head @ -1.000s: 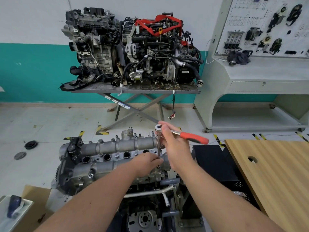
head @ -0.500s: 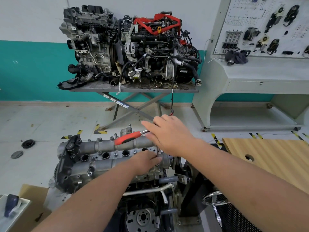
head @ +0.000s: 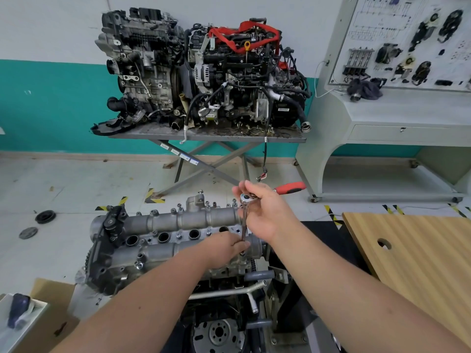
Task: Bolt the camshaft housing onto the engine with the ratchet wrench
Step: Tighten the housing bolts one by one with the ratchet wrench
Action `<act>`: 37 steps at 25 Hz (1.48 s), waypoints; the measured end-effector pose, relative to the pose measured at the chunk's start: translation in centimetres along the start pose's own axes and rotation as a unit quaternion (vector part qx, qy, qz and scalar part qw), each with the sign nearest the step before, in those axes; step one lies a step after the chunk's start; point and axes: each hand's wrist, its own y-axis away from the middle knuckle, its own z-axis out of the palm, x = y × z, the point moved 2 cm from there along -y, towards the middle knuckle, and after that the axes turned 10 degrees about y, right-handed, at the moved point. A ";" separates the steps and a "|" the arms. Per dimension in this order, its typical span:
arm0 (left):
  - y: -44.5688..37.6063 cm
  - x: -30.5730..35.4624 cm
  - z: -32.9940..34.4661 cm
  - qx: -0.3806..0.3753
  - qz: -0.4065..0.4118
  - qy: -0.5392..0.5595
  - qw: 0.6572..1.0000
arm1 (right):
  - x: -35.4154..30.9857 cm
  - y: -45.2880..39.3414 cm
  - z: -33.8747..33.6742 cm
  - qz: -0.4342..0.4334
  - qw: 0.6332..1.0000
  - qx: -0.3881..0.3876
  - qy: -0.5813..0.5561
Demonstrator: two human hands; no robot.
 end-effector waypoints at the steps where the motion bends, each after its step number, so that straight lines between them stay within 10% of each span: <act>1: -0.1 -0.1 0.0 -0.004 -0.003 0.002 1.000 | 0.4 0.1 -0.2 -0.035 0.999 0.010 0.006; 8: -0.4 0.0 -0.2 -0.010 -0.010 -0.010 1.000 | 2.6 1.6 -0.9 -0.310 0.885 0.055 0.343; 13: -0.1 0.3 0.0 0.000 0.033 -0.019 0.999 | 1.7 1.3 -1.4 -0.588 0.506 0.079 0.626; 17: 0.1 0.1 -0.1 -0.011 -0.020 -0.002 1.000 | -0.2 1.2 0.3 -0.514 0.311 0.026 0.799; 23: 0.1 0.2 -0.1 -0.002 -0.027 0.023 0.999 | -2.4 0.8 1.2 -0.360 0.263 -0.062 0.893; 25: 0.3 0.2 -0.2 -0.001 -0.028 0.035 0.999 | -3.1 0.6 1.9 -0.277 0.354 -0.061 0.891; 28: 0.4 0.1 -0.1 -0.007 -0.020 0.022 1.000 | -3.3 0.3 1.4 -0.069 0.783 -0.052 0.616; 30: 0.3 0.1 -0.1 -0.009 -0.020 0.003 1.000 | -2.0 0.9 1.2 0.036 0.947 -0.053 0.315; 34: 0.0 0.0 0.0 -0.010 -0.013 -0.009 1.000 | 0.6 0.6 0.3 -0.038 0.999 0.008 0.011; 37: -0.3 -0.2 0.0 -0.006 -0.014 0.004 1.000 | 1.7 0.9 -0.5 -0.148 0.982 0.017 0.116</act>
